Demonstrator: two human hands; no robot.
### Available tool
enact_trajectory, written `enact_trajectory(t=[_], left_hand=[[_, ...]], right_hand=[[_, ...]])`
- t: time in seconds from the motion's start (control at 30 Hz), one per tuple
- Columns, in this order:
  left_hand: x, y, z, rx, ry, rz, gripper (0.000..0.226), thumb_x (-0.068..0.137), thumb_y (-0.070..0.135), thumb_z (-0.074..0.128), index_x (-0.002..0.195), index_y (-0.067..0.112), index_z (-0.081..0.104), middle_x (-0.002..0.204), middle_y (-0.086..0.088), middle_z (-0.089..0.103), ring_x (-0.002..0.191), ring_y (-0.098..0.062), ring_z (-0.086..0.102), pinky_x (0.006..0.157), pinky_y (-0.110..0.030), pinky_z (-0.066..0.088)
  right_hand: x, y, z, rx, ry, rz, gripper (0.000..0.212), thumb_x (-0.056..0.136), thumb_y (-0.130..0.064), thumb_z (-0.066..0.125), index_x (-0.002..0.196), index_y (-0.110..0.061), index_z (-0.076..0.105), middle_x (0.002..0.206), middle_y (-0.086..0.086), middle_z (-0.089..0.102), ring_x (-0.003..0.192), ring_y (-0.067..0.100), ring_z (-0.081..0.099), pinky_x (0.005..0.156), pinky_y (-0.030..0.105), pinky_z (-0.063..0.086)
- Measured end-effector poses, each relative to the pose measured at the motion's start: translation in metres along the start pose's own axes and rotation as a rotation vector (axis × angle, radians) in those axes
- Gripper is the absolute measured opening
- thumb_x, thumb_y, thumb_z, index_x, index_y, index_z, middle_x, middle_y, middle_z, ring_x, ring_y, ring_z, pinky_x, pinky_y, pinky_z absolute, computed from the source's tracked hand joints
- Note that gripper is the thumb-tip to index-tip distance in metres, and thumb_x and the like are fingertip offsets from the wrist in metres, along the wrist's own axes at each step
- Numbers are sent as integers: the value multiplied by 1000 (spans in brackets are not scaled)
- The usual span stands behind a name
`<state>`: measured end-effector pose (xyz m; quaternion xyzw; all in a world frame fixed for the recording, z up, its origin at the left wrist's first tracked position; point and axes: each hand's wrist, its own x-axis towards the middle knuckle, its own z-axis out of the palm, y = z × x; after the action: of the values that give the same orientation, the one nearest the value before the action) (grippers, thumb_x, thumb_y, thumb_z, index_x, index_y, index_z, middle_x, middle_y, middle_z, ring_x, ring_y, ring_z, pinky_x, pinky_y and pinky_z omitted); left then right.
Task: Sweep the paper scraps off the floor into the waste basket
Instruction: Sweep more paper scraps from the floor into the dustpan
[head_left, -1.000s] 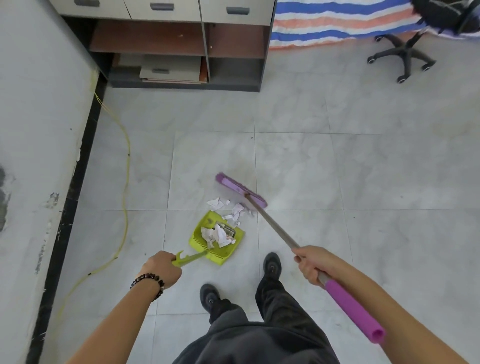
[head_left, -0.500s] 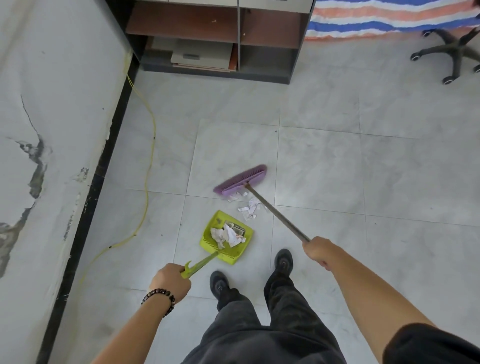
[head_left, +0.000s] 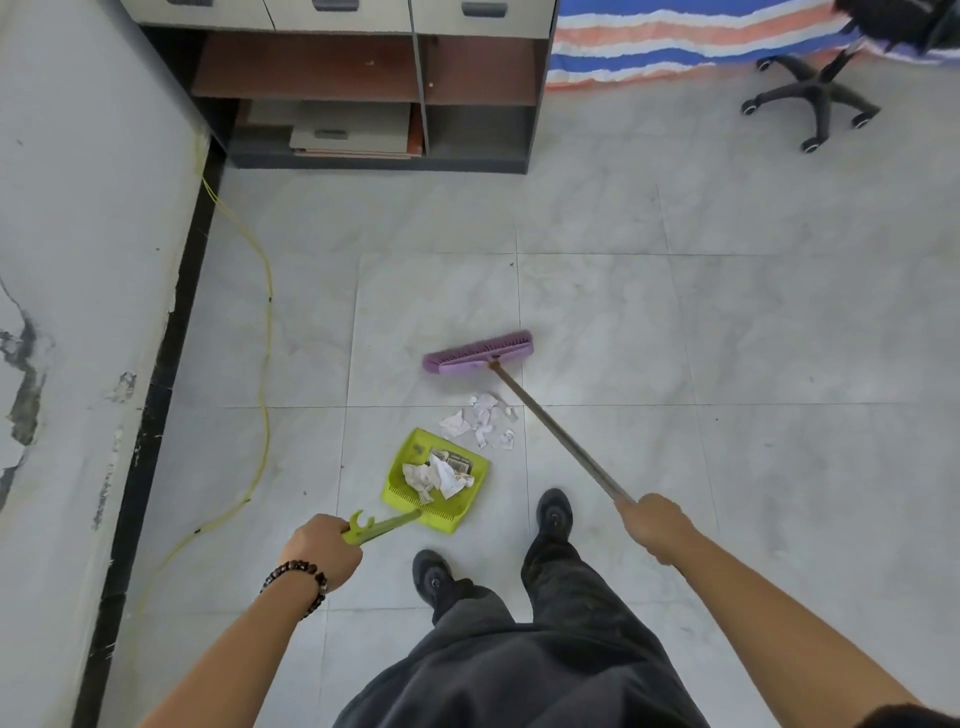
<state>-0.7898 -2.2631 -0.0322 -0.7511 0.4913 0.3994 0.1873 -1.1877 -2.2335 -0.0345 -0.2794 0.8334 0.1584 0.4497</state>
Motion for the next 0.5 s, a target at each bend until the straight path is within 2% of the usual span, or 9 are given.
enact_trajectory(t=[0.07,0.13,0.2,0.27,0.33,0.4,0.5], left_hand=[[4,-1,-4,23,4,3,13,73,8,53,64,17,56,61,-1,53,53,-20,49,47,-21,36],[5,0,-4,52,6,6,13,72,8,53,64,17,56,62,-1,54,54,-19,50,47,-21,36],[5,1,0,73,16,11,15,73,7,53,63,19,54,63,-1,53,55,-18,50,47,-21,36],[4,1,4,90,26,23,15,74,7,53,65,19,54,64,-1,54,55,-17,51,46,-20,36],[4,1,5,101,34,35,12,75,7,53,71,17,58,68,0,56,58,-16,52,47,-21,37],[6,2,4,110,42,46,13,76,9,54,82,17,63,75,1,56,62,-15,54,49,-21,41],[8,2,0,94,45,44,14,78,9,54,86,19,59,77,2,56,65,-16,55,52,-22,45]], right_hand=[[-6,-28,5,53,-23,-16,32,102,-31,34,114,-7,51,79,8,58,59,20,55,44,23,41],[-11,-54,9,83,-70,-6,25,97,-9,35,114,-1,51,67,11,58,56,23,62,45,24,44],[-17,-71,13,-2,-132,-30,21,88,1,40,104,5,54,60,11,56,48,20,57,47,22,45],[-27,-78,21,-181,-204,-94,17,82,6,47,92,7,60,70,14,60,59,21,59,56,23,47],[-40,-76,32,-299,-270,-107,20,80,9,55,98,7,65,81,16,60,76,24,64,66,25,49],[-52,-65,43,-330,-340,-114,16,82,8,59,96,1,61,77,15,55,66,21,61,62,25,49],[-68,-44,51,-198,-414,-147,19,79,16,51,80,-3,53,62,7,52,46,13,48,43,19,41]])
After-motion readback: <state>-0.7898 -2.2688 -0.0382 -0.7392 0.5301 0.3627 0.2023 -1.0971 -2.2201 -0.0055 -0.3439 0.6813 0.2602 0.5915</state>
